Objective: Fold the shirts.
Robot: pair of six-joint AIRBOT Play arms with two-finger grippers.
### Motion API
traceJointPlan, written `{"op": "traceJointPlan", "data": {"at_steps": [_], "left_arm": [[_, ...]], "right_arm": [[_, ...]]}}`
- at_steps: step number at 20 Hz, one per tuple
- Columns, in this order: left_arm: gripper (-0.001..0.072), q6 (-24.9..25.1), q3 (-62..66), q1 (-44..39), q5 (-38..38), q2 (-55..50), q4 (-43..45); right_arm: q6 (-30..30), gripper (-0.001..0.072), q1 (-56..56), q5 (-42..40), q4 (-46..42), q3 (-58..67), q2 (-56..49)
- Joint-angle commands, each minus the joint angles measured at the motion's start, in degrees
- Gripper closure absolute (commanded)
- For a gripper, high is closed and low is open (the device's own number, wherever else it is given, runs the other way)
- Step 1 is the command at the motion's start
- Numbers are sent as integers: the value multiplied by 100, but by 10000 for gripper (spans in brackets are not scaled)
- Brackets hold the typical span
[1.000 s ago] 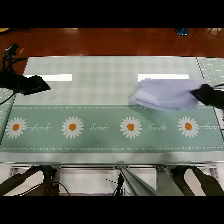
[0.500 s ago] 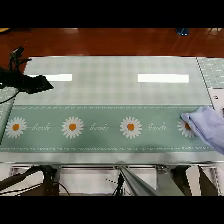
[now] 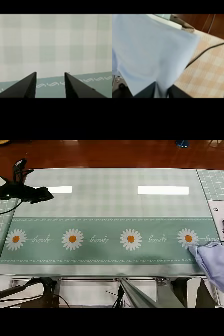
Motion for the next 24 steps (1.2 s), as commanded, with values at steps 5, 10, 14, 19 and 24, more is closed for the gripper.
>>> {"op": "traceJointPlan", "data": {"at_steps": [5,10,14,19,24], "left_arm": [[279,33,-2,0,271,-44,236],[171,33,7,-223,-162,-37,234],[171,9,76,-898,-603,76,240],[171,-1106,225,-1939,-619,245,1480],[-13,-1259,223,-2800,-629,243,2192]], "right_arm": [[-251,261,-120,-455,229,4,46],[-992,269,833,-1606,2938,7,-289],[-796,268,3665,-2498,3471,7,-841],[164,208,6529,-4153,2522,46,-1550],[256,96,7257,-4074,2354,46,-2190]]}}
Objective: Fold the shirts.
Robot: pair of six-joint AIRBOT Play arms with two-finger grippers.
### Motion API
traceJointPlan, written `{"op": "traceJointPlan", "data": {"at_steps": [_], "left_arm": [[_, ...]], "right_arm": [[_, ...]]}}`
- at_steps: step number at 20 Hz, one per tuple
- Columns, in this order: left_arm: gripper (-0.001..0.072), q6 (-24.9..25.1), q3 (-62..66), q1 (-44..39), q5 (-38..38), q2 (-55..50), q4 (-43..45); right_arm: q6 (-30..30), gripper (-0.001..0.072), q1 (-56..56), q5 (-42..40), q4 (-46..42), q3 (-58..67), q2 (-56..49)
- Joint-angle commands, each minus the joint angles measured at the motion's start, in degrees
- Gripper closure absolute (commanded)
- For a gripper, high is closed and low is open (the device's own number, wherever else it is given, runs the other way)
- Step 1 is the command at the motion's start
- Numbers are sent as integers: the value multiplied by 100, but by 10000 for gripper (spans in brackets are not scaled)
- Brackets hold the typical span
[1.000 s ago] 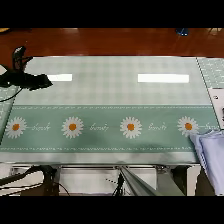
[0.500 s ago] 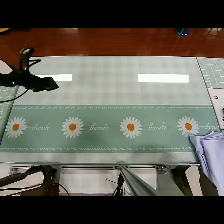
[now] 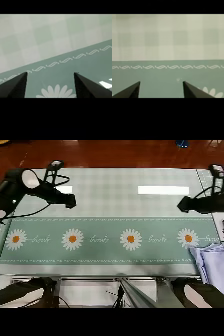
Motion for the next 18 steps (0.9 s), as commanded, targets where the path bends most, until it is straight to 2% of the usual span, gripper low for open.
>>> {"op": "traceJointPlan", "data": {"at_steps": [1,3,18], "left_arm": [[-13,-262,15,-514,0,13,564],[-13,-520,15,-514,2,13,562],[-9,-522,15,-507,-26,13,557]], "right_arm": [[155,95,533,-229,-111,7,-339],[109,95,527,-262,-122,7,-337],[87,98,527,-267,-111,7,-337]]}}
